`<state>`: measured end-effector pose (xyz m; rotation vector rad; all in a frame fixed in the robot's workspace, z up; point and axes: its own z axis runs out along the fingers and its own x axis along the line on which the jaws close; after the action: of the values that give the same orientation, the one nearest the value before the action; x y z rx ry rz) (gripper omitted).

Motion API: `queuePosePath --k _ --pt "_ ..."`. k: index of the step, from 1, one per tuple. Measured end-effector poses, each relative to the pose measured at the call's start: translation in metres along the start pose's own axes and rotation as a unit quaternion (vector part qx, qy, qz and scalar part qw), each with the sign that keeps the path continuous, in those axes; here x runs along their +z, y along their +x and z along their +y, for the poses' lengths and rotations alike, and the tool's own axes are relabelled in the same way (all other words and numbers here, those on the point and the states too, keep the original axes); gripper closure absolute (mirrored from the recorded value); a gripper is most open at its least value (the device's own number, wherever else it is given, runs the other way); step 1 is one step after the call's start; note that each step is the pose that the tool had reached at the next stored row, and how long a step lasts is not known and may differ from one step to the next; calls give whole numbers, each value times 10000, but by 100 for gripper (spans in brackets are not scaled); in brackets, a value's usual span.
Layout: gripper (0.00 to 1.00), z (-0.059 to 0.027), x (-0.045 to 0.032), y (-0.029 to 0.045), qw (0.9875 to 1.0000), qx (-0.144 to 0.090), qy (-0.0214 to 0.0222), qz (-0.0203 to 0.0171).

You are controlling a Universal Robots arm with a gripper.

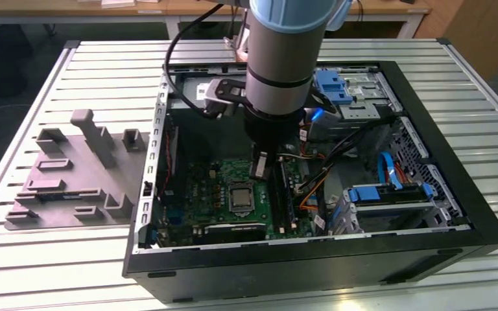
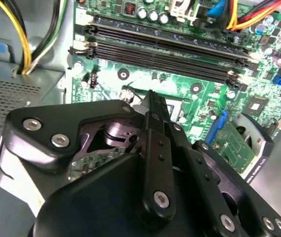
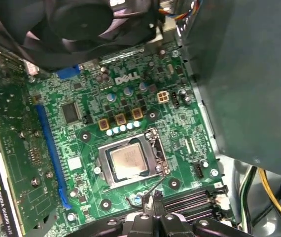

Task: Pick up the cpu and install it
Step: 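Install the first cpu locking lever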

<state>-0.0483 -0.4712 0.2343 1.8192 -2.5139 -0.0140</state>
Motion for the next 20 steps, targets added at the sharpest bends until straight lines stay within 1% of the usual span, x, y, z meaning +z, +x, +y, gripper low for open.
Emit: queuePosePath --k 1,3,4,7,11,15,16,18,19,20 --pt "89 -2 0 8 10000 -1 -10 -33" --pt "89 -4 1 15 9999 -10 -53 -161" --pt "89 -4 0 16 9998 -29 -57 -175" --pt "89 -3 4 17 9996 -224 -56 -168" --pt "89 -3 10 18 9985 -515 -53 -154" --pt "89 3 13 30 9979 -628 -49 -142" --pt "89 5 13 32 9979 -641 -45 -124" --pt "89 6 14 33 9977 -673 -30 -52" --pt "89 6 15 33 9975 -698 -29 -28" --pt "89 6 17 34 9973 -727 -30 -20"
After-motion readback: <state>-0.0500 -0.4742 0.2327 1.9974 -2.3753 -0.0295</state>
